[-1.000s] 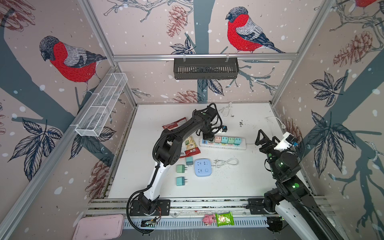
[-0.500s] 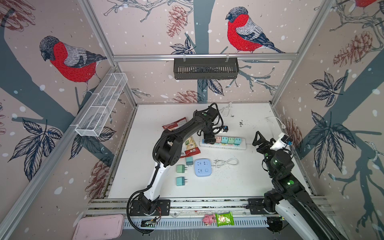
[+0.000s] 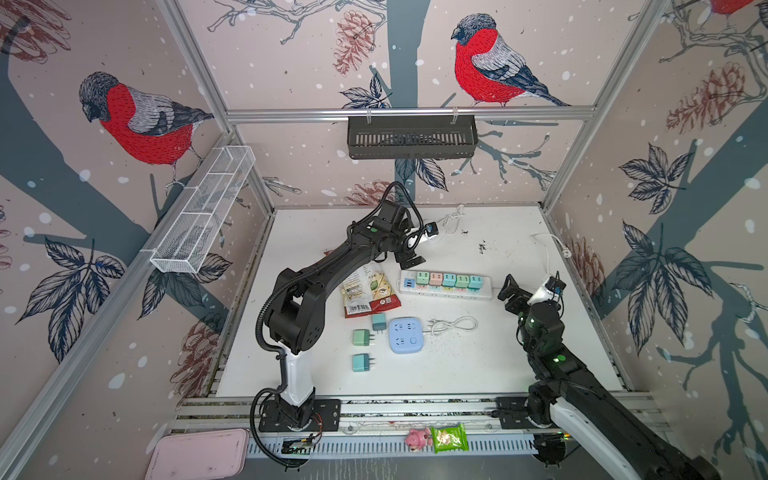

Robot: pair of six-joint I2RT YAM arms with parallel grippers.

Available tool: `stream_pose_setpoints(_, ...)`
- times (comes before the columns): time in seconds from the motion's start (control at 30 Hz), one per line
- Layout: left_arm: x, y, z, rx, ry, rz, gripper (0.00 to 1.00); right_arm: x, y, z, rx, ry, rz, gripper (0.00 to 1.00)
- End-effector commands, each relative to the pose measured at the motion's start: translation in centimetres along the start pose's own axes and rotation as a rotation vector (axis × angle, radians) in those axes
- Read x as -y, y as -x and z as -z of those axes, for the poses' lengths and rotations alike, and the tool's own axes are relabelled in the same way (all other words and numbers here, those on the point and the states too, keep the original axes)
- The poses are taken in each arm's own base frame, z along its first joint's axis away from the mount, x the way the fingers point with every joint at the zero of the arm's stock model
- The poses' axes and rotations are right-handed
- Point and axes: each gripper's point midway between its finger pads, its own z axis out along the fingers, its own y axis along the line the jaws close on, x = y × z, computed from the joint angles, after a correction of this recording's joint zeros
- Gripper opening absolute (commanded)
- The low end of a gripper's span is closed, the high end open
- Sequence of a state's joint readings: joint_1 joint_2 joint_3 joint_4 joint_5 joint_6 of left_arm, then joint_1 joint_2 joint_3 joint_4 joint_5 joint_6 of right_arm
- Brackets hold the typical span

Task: Insert the plug
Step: 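Open the left gripper and lift it off the plugged green charger, then reach the right gripper toward the white plug cable while the left arm draws back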

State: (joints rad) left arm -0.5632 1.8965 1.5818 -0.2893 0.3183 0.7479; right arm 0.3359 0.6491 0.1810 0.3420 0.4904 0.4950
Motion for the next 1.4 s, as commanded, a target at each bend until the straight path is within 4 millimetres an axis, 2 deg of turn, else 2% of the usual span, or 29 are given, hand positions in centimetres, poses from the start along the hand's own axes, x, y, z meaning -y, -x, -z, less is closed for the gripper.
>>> stream_pose_setpoints(0.0, -7.1, 4.3, 1.9, 0.188, 0.352, 0.045, 0.98, -1.6, 2.9, -0.2, 0.047, 0.066, -0.043, 1.0)
stream_pose_setpoints(0.07, -8.7, 4.7, 2.4, 0.209, 0.451, 0.017, 0.98, -2.5, 3.6, 0.1, 0.106, 0.137, -0.025, 0.95)
stream_pose_setpoints(0.1, -9.6, 5.0, 2.8, 0.212, 0.491, 0.024, 0.98, -2.6, 3.3, 0.4, 0.143, 0.168, -0.006, 0.94)
stream_pose_setpoints(0.17, -11.0, 5.4, 3.9, 0.224, 0.55, 0.056, 0.98, -1.5, 2.8, 0.9, 0.228, 0.169, -0.004, 1.0)
stream_pose_setpoints(0.2, -11.7, 5.3, 4.7, 0.231, 0.582, 0.078, 0.98, -1.4, 3.2, 0.9, 0.231, 0.157, 0.005, 1.0)
stream_pose_setpoints(0.27, -12.9, 4.9, 6.7, 0.271, 0.659, 0.145, 0.98, -2.4, 3.2, 1.1, 0.208, 0.198, 0.049, 0.96)
stream_pose_setpoints(0.37, -14.0, 3.7, 9.4, 0.334, 0.737, 0.249, 0.98, -1.9, 2.9, 1.0, 0.227, 0.183, 0.06, 1.0)
stream_pose_setpoints(0.43, -14.1, 2.6, 10.8, 0.353, 0.751, 0.364, 0.99, -1.4, 3.0, 0.5, 0.194, 0.131, 0.057, 1.0)
stream_pose_setpoints(0.5, -12.8, 1.2, 11.2, 0.341, 0.73, 0.426, 0.98, -0.8, 2.9, 0.4, 0.169, 0.092, 0.009, 1.0)
stream_pose_setpoints(0.57, -11.6, -0.7, 12.6, 0.367, 0.775, 0.488, 0.98, -0.3, 2.9, 0.6, 0.127, 0.06, -0.104, 1.0)
stream_pose_setpoints(0.63, -10.7, -1.4, 14.3, 0.441, 0.806, 0.516, 0.98, -1.5, 3.0, 1.1, 0.044, 0.108, -0.14, 0.99)
stream_pose_setpoints(0.67, -10.1, -2.4, 14.6, 0.442, 0.806, 0.544, 0.98, -2.3, 3.0, 1.4, 0.02, 0.146, -0.19, 1.0)
stream_pose_setpoints(0.73, -9.8, -4.2, 15.0, 0.422, 0.783, 0.654, 0.98, -4.4, 3.2, 1.9, 0.007, 0.264, -0.239, 1.0)
stream_pose_setpoints(0.83, -10.2, -7.9, 15.7, 0.356, 0.79, 0.894, 0.98, -6.4, 2.1, 1.1, -0.097, 0.278, -0.314, 0.98)
stream_pose_setpoints(0.93, -9.8, -10.9, 17.1, 0.282, 0.875, 1.048, 0.98, -10.4, -0.9, 0.1, -0.276, 0.296, -0.238, 0.98)
stream_pose_setpoints(1.03, -7.9, -12.8, 17.5, 0.224, 0.881, 1.11, 0.98, -15.6, -5.2, -0.3, -0.471, 0.322, -0.087, 0.97)
stream_pose_setpoints(1.1, -5.7, -14.4, 17.9, 0.182, 0.878, 1.128, 0.98, -19.7, -7.4, 0.6, -0.553, 0.375, 0.009, 0.95)
stream_pose_setpoints(1.17, -3.6, -15.8, 19.2, 0.182, 0.905, 1.136, 0.98, -22.2, -10.5, 1.7, -0.601, 0.389, 0.12, 0.95)
stream_pose_setpoints(1.2, -2.6, -16.4, 20.1, 0.192, 0.927, 1.134, 0.98, -23.6, -11.2, 2.5, -0.603, 0.406, 0.159, 0.95)
stream_pose_setpoints(1.27, -0.3, -18.3, 21.3, 0.192, 0.963, 1.139, 0.98, -25.1, -13.1, 3.6, -0.627, 0.42, 0.233, 0.95)
stream_pose_setpoints(1.3, 0.8, -18.9, 22.2, 0.217, 0.983, 1.151, 0.98, -25.5, -14.4, 4.0, -0.652, 0.417, 0.266, 0.95)
stream_pose_setpoints(1.37, 2.8, -20.1, 22.8, 0.242, 0.986, 1.152, 0.98, -25.8, -16.4, 4.5, -0.701, 0.411, 0.309, 0.96)
